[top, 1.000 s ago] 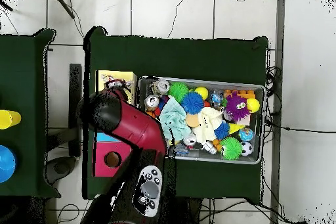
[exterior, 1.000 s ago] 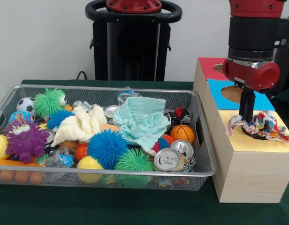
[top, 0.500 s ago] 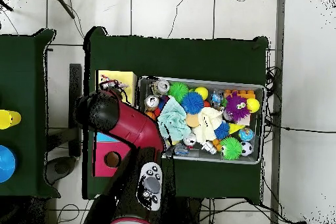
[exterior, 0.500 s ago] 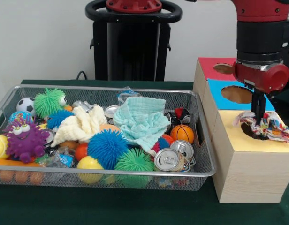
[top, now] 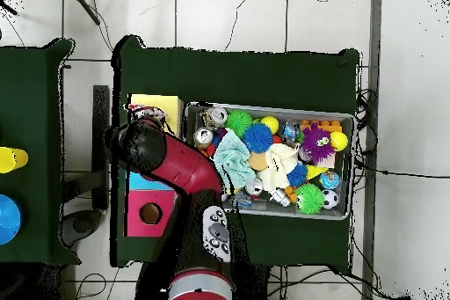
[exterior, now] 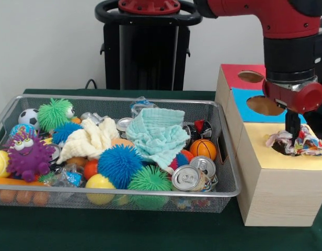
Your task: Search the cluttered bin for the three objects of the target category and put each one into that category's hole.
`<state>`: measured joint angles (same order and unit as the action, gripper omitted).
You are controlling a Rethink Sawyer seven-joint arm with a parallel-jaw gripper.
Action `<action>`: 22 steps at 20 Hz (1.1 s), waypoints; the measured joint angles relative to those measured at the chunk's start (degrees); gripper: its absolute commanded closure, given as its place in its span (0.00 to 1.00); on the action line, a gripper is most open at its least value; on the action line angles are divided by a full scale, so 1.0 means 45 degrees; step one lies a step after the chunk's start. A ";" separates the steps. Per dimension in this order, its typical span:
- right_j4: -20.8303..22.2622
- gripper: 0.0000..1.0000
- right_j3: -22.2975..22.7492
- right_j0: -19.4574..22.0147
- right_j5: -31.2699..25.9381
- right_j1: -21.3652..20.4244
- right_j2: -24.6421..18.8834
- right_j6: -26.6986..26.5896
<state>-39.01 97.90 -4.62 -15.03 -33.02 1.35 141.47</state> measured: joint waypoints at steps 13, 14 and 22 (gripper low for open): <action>0.2029 1.00 -0.0610 0.0096 0.1554 0.1202 -0.0073 0.0000; 0.2124 1.00 -0.0689 0.0097 0.1580 0.1276 -0.0062 0.0000; 0.3288 1.00 -0.1259 -0.0093 0.1572 0.1441 0.0288 0.0000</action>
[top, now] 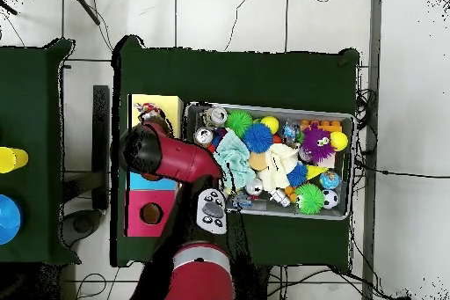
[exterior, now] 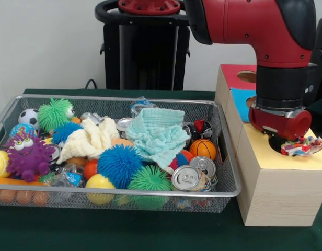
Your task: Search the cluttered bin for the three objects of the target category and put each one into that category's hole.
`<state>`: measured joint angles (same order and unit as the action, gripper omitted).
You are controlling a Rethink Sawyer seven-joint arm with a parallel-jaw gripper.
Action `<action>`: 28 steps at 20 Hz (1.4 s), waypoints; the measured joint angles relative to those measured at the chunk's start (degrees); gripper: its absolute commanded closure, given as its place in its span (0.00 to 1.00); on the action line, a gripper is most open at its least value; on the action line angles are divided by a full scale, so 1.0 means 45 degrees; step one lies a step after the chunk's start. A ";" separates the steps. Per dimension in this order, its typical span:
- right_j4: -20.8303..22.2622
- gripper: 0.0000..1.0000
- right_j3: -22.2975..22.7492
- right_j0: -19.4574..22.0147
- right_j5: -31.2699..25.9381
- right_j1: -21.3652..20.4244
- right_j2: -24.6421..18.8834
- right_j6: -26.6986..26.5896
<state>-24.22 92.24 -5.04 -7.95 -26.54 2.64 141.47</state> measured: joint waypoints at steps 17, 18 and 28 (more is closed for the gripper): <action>0.0319 1.00 -0.0603 -0.0620 0.0005 0.0292 0.0740 0.0003; 0.0329 1.00 -0.0604 -0.0624 0.0008 0.0304 0.0754 0.0003; 0.0391 1.00 -0.0662 -0.0865 0.0008 0.0407 0.1239 0.0003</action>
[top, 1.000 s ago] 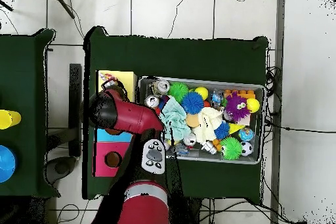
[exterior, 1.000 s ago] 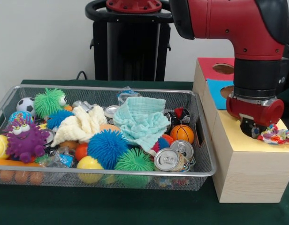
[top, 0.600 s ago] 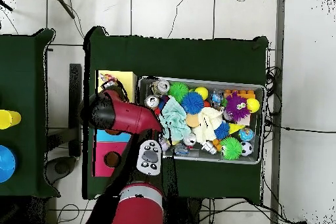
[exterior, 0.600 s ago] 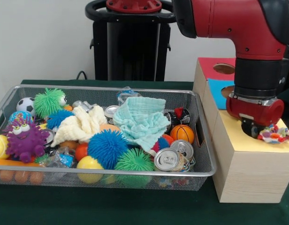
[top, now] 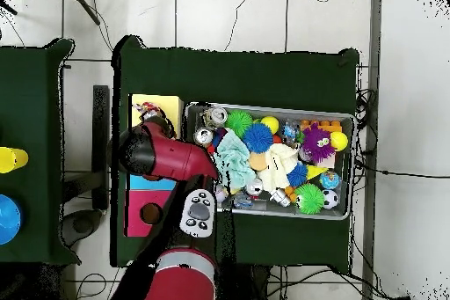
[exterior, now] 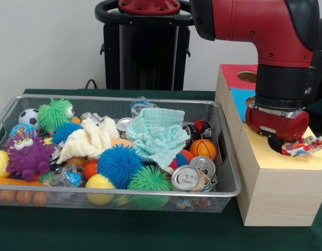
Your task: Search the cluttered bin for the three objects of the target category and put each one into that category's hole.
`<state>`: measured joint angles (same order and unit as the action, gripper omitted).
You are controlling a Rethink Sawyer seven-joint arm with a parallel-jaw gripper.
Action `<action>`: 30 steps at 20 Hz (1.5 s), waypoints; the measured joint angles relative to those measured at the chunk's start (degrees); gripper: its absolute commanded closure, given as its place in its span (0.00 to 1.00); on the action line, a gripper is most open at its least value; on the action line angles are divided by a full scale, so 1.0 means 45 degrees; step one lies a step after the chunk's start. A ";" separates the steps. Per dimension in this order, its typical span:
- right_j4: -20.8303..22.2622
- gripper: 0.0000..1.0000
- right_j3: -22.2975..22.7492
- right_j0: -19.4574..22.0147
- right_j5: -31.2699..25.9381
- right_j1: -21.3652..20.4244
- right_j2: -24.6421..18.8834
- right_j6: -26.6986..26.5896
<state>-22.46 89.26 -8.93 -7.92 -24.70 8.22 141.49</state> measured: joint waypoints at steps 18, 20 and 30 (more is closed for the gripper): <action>0.0317 1.00 0.0195 0.0145 -0.3795 -0.1763 0.0061 0.0000; 0.0425 1.00 0.0195 0.0183 -0.4846 -0.2219 0.0108 0.0000; 0.0857 1.00 0.0201 0.0194 -0.6219 -0.3094 0.0294 0.0000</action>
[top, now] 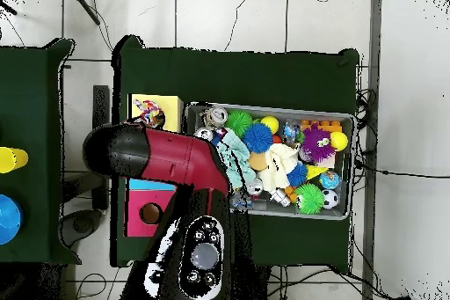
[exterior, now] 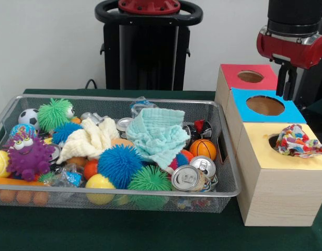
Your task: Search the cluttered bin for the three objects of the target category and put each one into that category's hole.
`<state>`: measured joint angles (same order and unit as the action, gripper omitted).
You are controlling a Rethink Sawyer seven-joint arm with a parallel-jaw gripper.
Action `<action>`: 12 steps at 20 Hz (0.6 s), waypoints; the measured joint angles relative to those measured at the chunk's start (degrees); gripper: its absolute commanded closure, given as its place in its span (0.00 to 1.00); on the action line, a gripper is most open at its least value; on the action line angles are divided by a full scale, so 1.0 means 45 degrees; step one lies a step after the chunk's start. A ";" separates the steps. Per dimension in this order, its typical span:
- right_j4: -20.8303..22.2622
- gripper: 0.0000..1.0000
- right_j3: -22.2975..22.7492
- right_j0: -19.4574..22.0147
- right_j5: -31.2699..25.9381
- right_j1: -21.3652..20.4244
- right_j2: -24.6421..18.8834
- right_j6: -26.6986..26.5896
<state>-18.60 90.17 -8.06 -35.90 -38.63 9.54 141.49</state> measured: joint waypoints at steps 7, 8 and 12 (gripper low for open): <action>0.0016 1.00 0.0055 0.0001 0.0103 -0.0028 0.0000 0.0000; 0.0005 1.00 0.0057 0.0001 0.0116 -0.0026 0.0000 0.0000; -0.0210 1.00 0.0122 0.0001 0.0707 -0.0017 -0.0009 0.0000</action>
<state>-19.55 90.71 -8.05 -32.72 -38.70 9.50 141.49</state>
